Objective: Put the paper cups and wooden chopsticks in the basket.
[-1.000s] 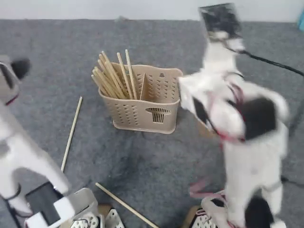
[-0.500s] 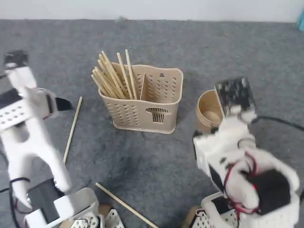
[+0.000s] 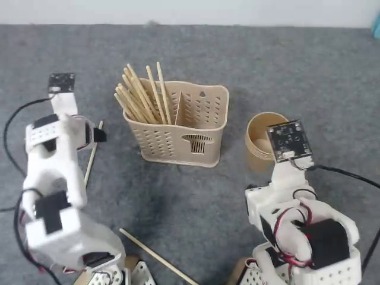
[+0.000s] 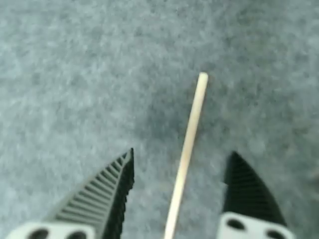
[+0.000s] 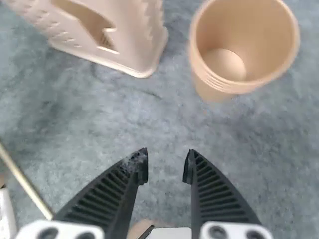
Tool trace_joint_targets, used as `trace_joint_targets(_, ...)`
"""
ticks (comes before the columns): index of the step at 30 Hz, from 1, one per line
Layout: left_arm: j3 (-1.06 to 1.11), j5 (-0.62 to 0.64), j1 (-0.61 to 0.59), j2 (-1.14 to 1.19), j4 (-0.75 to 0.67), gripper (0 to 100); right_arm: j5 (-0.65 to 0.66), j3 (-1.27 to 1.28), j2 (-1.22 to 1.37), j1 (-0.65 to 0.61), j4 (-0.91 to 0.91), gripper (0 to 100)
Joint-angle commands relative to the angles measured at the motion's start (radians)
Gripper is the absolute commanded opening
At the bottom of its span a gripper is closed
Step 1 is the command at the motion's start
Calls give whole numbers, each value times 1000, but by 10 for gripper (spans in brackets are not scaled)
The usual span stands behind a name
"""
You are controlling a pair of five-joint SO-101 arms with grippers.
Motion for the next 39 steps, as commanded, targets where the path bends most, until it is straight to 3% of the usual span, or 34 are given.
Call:
trace_joint_targets(1, -191, -18, 11, 146, -8, 147, 6, -6, -1, 76, 8, 123)
trace_joint_targets(10, -456, -87, 72, 338, 169, 156, 6, -6, -2, 84, 16, 123)
trace_joint_targets(19, -565, -112, 74, 269, 351, 156, 8, -5, -2, 84, 19, 123)
trace_joint_targets(31, -542, -157, 127, 422, 284, 152, 6, -3, -10, 84, 22, 123)
trace_joint_targets(37, -582, -157, 132, 446, 359, 145, 2, -3, -12, 84, 31, 123)
trace_joint_targets(39, -582, -157, 132, 443, 362, 90, 0, -3, -12, 84, 31, 123)
